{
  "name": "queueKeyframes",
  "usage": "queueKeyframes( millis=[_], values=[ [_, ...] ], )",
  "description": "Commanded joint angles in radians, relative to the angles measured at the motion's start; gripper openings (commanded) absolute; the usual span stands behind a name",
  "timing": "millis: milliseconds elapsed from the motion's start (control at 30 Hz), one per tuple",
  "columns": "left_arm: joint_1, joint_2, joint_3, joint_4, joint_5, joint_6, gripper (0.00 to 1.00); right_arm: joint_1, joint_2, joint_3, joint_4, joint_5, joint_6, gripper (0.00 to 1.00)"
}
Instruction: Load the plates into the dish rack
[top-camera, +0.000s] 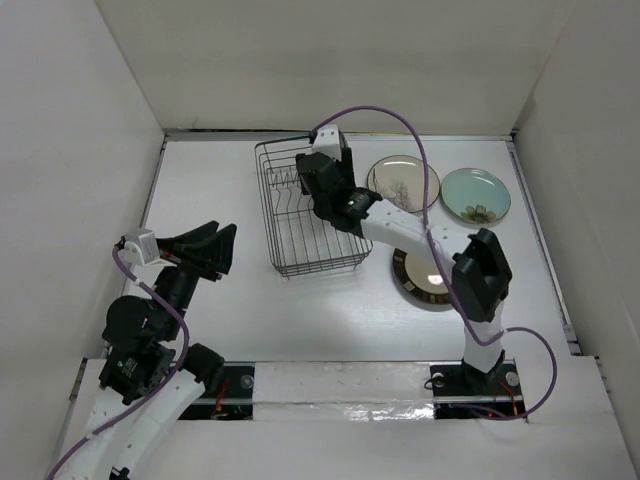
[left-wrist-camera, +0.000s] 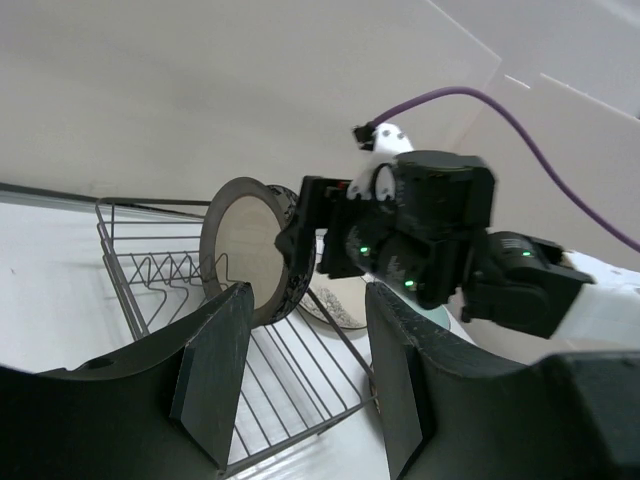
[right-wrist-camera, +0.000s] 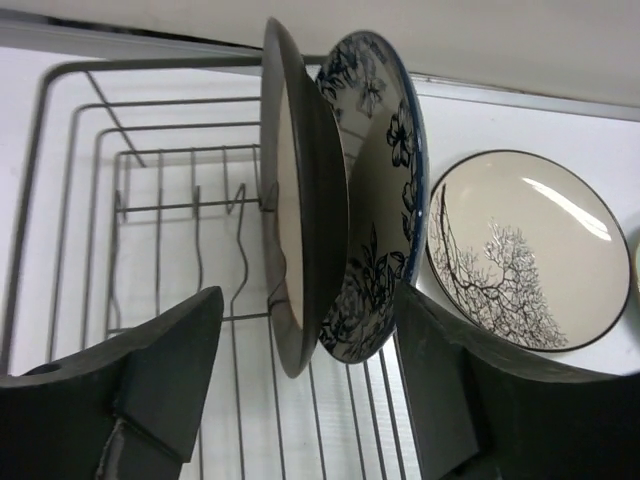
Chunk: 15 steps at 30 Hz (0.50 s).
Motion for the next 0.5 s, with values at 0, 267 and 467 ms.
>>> queueKeyframes(
  millis=[0,267,467],
  values=[
    [-0.004,0.015,0.0,0.058,0.01,-0.004,0.45,-0.009,-0.143,-0.037,0.064,-0.117,0.024,0.76],
    [-0.004,0.015,-0.002,0.058,0.012,-0.003,0.45,-0.077,-0.457,-0.334,0.248,-0.111,0.093,0.21],
    [-0.004,0.005,-0.002,0.057,0.015,-0.003,0.39,-0.48,-0.755,-0.847,0.353,-0.284,0.416,0.0]
  ],
)
